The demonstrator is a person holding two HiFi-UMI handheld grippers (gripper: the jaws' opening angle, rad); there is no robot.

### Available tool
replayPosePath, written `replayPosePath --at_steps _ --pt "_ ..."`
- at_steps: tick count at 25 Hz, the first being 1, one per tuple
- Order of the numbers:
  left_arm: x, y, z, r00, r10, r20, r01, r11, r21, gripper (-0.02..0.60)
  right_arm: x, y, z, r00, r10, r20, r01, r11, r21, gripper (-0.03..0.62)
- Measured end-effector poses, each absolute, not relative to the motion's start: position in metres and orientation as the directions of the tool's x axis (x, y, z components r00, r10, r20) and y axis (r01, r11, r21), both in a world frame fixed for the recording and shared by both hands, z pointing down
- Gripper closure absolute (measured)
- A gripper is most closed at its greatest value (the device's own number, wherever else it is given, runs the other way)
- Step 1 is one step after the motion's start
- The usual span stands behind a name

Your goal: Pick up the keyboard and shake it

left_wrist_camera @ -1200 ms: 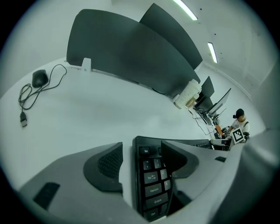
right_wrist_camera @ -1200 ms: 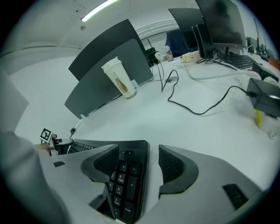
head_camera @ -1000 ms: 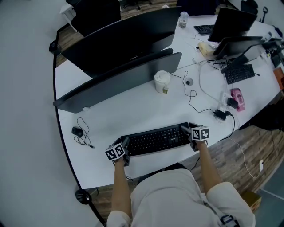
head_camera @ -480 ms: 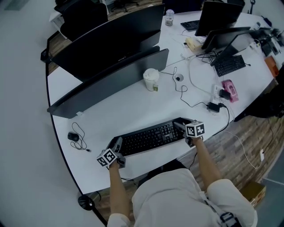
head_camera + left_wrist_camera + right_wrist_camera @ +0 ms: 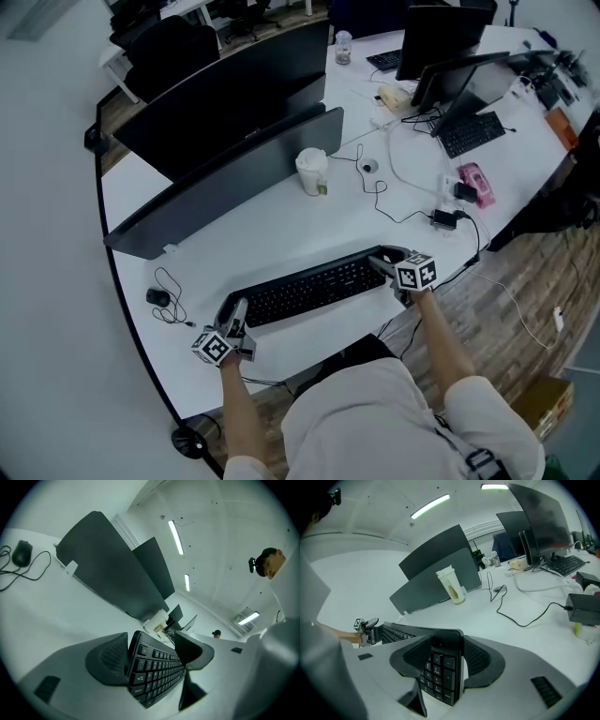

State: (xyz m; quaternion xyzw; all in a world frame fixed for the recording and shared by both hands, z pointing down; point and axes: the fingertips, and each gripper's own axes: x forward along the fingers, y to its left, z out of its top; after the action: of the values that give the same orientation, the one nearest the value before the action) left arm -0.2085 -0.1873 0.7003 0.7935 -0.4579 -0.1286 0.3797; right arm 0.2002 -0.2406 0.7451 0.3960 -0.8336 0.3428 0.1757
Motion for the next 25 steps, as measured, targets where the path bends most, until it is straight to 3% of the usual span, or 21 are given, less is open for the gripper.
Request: replayPosePath --at_steps 8,16,25 --pt "-0.204 -0.175 0.716 0.638 -0.752 0.167 -0.569 -0.314 0.760 0.278 0.199 -0.229 0.745 -0.610 -0.580 0.539 -0.792 0.438 -0.425 0.359" --pt "-0.192 -0.160 0.735 0.736 -0.628 0.253 -0.572 -0.376 0.729 0.393 0.200 -0.239 0.733 -0.637 -0.574 0.515 -0.771 0.486 -0.411 0.358" --pt "-0.171 -0.141 0.724 0.828 -0.406 0.387 -0.558 -0.665 0.497 0.426 0.199 -0.243 0.718 -0.702 -0.523 0.482 -0.704 0.613 -0.360 0.358"
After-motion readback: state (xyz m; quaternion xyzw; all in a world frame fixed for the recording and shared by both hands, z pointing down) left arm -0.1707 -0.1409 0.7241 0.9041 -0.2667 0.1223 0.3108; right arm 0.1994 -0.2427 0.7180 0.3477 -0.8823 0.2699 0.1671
